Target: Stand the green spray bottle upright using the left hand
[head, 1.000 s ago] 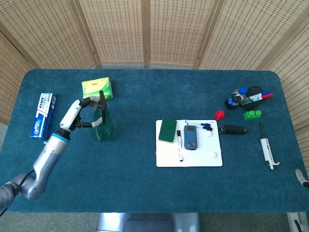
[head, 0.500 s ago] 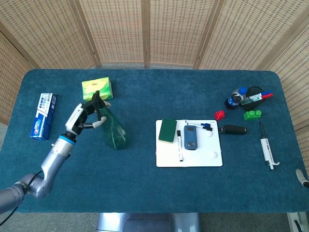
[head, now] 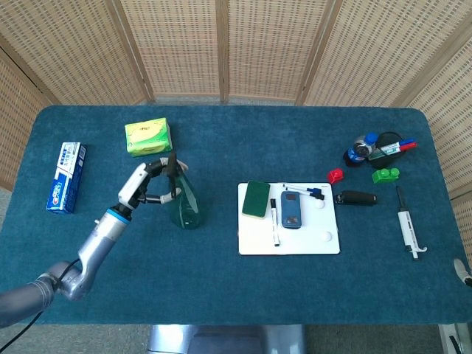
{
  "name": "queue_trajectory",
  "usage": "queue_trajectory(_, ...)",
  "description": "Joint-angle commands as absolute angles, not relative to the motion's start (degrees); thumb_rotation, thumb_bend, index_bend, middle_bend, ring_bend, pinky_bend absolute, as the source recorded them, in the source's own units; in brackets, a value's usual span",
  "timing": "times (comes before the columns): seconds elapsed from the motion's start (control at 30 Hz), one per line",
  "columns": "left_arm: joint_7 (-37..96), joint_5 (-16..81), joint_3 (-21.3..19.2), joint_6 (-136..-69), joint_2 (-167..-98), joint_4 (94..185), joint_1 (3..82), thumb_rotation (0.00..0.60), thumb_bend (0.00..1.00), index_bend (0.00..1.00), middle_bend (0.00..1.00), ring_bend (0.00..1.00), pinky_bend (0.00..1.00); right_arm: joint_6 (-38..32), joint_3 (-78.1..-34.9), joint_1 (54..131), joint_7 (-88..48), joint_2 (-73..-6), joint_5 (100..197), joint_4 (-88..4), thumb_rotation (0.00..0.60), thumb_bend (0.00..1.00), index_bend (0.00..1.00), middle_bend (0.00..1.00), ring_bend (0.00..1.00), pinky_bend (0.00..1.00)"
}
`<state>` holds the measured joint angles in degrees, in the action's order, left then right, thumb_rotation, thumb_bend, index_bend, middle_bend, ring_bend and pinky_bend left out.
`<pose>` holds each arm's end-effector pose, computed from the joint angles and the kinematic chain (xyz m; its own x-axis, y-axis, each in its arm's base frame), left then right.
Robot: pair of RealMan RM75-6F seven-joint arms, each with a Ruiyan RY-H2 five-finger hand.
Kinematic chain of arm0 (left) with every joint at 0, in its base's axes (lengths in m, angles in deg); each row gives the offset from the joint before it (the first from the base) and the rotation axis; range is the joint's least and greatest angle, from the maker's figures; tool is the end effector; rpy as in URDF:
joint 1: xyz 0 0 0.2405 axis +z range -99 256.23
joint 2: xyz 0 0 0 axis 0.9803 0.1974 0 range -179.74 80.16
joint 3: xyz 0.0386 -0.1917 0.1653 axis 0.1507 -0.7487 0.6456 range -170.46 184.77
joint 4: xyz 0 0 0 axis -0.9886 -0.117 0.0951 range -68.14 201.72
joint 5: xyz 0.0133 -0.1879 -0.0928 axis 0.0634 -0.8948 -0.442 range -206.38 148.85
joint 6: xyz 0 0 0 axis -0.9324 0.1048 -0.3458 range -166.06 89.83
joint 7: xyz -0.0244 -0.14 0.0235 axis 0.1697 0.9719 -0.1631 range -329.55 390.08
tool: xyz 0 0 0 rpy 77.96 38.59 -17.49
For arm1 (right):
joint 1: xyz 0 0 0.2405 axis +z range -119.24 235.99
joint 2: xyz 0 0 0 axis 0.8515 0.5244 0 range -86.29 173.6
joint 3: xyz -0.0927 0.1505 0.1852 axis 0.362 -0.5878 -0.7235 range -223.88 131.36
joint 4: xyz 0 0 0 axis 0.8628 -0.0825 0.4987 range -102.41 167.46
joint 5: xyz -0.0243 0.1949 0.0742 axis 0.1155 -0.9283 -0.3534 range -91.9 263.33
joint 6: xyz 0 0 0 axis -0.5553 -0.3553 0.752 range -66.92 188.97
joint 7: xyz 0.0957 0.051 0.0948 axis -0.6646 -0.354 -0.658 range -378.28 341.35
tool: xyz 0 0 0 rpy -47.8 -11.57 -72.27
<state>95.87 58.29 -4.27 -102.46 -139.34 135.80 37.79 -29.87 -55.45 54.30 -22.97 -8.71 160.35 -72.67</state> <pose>-0.1579 0.3703 0.0221 -0.5472 0.4663 0.6951 0.6887 -0.2211 0.6905 -0.3135 -0.1489 0.2391 0.3159 0.1641 0.9345 -0.9248 0.2735 0.2646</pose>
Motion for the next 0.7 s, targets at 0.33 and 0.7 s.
queue_trajectory(0.33, 90.78, 62.09, -1.04, -109.60, -142.89, 132.71, 39.22, 0.600, 0.37, 0.46, 0.36, 0.35, 0.54, -29.93, -55.42, 54.26, -23.51, -8.79, 160.66, -72.63, 0.600, 0.31, 0.24, 0.30, 0.01, 0.06)
queue_trajectory(0.7, 91.76, 62.25, 0.40, -112.55, -144.06, 131.27, 40.93, 0.600, 0.37, 0.46, 0.35, 0.34, 0.52, -30.01, -55.34, 54.22, -23.55, -8.43, 161.03, -73.29, 0.600, 0.31, 0.24, 0.30, 0.01, 0.06)
